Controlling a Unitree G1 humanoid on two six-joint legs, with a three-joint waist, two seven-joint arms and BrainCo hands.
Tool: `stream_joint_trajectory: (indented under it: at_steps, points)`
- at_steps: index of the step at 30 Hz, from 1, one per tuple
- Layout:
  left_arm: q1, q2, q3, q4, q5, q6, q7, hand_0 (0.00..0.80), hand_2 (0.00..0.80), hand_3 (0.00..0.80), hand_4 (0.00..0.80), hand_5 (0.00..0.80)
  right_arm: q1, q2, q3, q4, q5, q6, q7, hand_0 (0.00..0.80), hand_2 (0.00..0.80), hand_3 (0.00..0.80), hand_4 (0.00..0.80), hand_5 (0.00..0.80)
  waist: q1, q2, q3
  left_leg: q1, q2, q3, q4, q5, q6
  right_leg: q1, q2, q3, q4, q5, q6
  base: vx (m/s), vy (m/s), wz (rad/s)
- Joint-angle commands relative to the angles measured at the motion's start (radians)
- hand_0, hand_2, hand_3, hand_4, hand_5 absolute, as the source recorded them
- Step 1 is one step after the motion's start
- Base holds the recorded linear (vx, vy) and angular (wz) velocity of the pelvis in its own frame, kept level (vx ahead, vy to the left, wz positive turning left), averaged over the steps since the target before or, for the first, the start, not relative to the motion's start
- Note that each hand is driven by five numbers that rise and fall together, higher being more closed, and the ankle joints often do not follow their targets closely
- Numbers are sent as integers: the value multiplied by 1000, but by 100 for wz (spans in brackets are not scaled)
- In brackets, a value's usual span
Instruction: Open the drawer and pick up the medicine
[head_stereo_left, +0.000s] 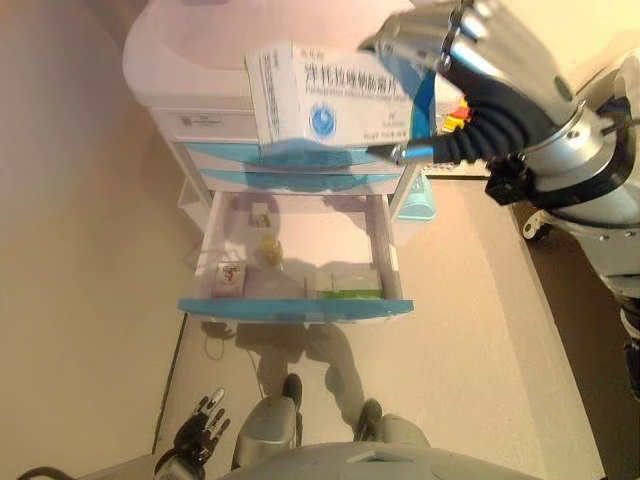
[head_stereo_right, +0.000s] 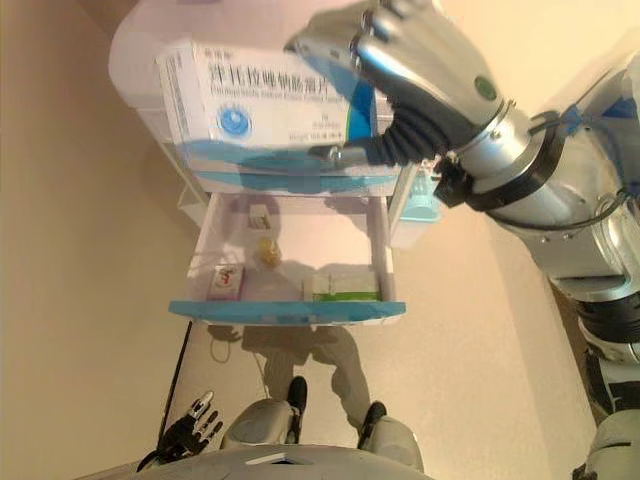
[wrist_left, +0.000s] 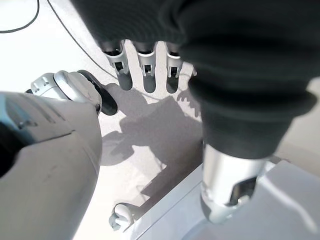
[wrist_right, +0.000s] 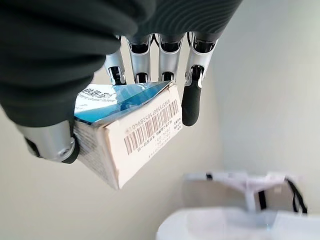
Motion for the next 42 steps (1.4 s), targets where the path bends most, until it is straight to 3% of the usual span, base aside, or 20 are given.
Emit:
stream_joint_trajectory:
  at_steps: [1,5,18,28,42]
  points:
    - [39,35,21,9,30,-19,4,0,0,0,0,0,-109,-41,47,69,6,58,-54,800,800,800,800,800,51,10,-34,61,-43,-32,-91,-88,16,15,-17,-35,92,-5,74,77,41,7]
    - [48,45,39,12,32,-12,10,0,0,0,0,0,-198,-58,118,190,-16,114,-77,800,800,800,800,800,75,7,-37,59,-48,-51,-83,-87,19,30,-25,-50,86,-11,70,83,43,15]
    - [56,82,31,-17,14,39,41,0,0,0,0,0,-489,-54,414,820,14,188,-150,800,800,800,800,800,159,16,-20,26,-90,-146,-11,-101,29,72,-55,-104,89,-32,49,79,53,21]
    - [69,106,-5,-47,-27,73,69,0,0,0,0,0,-599,-89,607,1215,-56,174,-190,800,800,800,800,800,209,39,-2,20,-113,-198,-3,-95,28,92,-83,-143,95,-26,41,35,43,18]
    - [100,124,-25,-49,-43,96,82,0,0,0,0,0,-577,-142,638,1509,-191,189,-127,800,800,800,800,800,224,72,18,24,-125,-209,-16,-83,31,75,-110,-163,99,-17,41,4,24,6]
